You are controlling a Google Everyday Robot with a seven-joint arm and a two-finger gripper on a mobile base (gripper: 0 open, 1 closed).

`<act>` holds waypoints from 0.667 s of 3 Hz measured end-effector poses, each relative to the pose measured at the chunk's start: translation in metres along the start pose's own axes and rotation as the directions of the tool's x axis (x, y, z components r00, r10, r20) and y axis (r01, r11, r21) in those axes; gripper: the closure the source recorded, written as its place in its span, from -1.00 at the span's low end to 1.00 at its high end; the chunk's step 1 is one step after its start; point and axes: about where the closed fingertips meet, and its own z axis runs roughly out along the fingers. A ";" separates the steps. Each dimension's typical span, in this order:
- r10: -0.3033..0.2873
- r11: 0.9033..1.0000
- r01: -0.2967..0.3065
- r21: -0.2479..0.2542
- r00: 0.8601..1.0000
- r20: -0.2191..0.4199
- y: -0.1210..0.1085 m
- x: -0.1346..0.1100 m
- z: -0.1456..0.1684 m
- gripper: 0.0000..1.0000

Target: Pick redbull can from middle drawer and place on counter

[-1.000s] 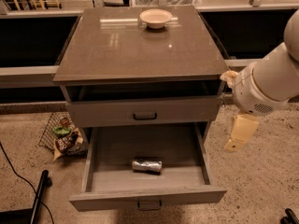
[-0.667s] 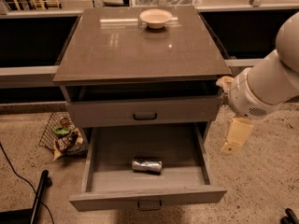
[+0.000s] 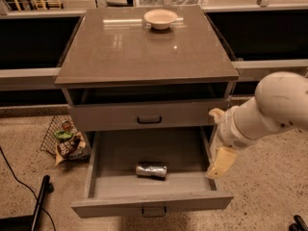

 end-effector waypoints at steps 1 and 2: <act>0.040 0.999 -0.041 0.016 0.997 0.067 0.002 0.004 0.045 -1.00; 0.088 0.996 -0.086 -0.016 0.983 0.164 0.005 -0.003 0.102 -1.00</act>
Offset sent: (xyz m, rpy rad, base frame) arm 0.0319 0.0628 -0.1294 0.2778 0.0227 -0.0544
